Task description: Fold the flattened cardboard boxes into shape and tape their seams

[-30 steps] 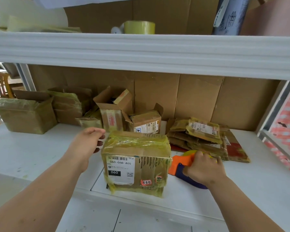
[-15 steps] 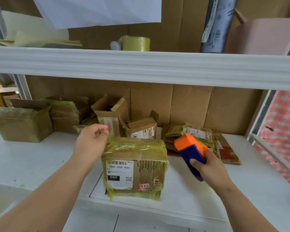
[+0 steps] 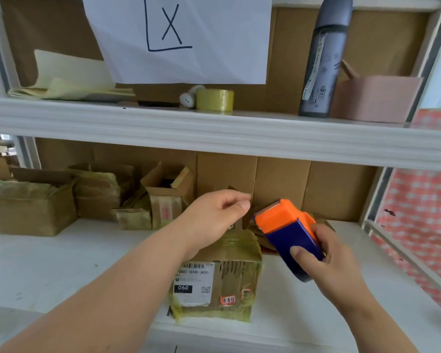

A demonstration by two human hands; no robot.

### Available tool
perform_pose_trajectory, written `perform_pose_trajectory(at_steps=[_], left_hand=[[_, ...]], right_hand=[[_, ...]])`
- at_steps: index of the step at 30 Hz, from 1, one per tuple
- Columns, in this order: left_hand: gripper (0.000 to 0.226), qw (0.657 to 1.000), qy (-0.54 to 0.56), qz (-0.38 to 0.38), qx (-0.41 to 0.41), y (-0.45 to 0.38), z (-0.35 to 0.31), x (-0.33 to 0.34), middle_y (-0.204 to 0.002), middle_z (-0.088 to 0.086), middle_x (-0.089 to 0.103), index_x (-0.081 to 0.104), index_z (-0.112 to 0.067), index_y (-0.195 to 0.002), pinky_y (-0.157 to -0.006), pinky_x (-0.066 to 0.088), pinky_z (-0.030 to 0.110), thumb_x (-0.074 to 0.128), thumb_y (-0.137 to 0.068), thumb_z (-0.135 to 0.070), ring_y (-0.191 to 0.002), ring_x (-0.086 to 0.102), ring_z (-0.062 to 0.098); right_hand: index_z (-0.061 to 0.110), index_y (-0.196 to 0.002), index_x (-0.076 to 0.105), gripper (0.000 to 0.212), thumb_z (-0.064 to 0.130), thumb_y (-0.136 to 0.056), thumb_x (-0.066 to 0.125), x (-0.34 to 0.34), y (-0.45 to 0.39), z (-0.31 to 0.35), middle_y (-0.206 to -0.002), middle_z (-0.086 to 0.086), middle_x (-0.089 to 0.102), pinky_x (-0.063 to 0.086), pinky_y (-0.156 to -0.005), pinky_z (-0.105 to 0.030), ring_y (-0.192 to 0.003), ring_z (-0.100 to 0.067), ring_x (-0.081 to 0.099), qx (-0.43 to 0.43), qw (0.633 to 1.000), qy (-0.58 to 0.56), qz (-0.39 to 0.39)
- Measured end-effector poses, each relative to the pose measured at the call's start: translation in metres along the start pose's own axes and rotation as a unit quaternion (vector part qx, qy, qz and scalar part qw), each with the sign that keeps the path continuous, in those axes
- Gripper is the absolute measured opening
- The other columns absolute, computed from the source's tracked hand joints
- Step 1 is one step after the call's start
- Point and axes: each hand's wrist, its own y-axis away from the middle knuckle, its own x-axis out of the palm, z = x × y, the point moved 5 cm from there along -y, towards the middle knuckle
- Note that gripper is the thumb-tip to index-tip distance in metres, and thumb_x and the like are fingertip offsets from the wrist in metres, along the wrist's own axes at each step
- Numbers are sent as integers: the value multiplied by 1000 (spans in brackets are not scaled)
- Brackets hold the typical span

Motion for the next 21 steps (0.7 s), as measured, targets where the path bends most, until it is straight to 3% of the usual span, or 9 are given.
perform_pose_trajectory(at_steps=[5,9,11,13,15,17,21], left_hand=[[26,997,56,56,-3,5,-2,0,-116,-17,68,68,-30,-123,-73,44,3,54,-101,-31,-102,60,-10],[18,993,86,74,-22,9,4,-4,-107,-4,75,74,-19,-110,-78,50,8,63,-96,-19,-100,67,4],[14,992,106,64,-33,9,9,-6,-104,3,75,75,-13,-104,-86,54,19,64,-94,-14,-99,69,13],[13,989,129,52,-41,9,13,-7,-107,10,74,75,-13,-97,-98,52,38,62,-95,-12,-105,67,27],[19,988,140,39,-45,10,16,-9,-106,8,74,74,-16,-95,-101,48,47,56,-100,-16,-105,66,29],[26,987,149,29,-49,9,18,-11,-100,5,74,74,-15,-100,-99,49,49,48,-103,-20,-96,65,21],[25,984,170,3,-51,10,15,-16,-95,7,71,73,-9,-101,-92,50,45,51,-102,-20,-89,62,18]], right_hand=[[30,-87,58,41,66,-66,56,6,10,5,-88,24,61,38,-77,-34,-97,-22,49,-49,995,76,49],[37,-93,57,46,76,-69,53,8,10,10,-95,30,60,42,-84,-39,-102,-23,49,-59,990,98,77],[43,-94,55,41,77,-72,52,10,8,11,-93,29,60,44,-85,-45,-99,-25,51,-67,990,92,87],[45,-94,53,37,76,-74,53,12,7,14,-91,26,61,44,-84,-48,-94,-24,52,-85,988,84,99],[44,-96,54,37,74,-74,55,13,4,16,-91,25,62,46,-82,-48,-96,-26,52,-88,988,74,106],[42,-95,57,34,66,-70,56,14,0,20,-91,25,62,47,-78,-44,-98,-26,51,-88,989,69,98],[35,-83,58,29,56,-66,50,18,-9,31,-72,15,62,42,-65,-31,-80,-25,57,-104,990,79,57]])
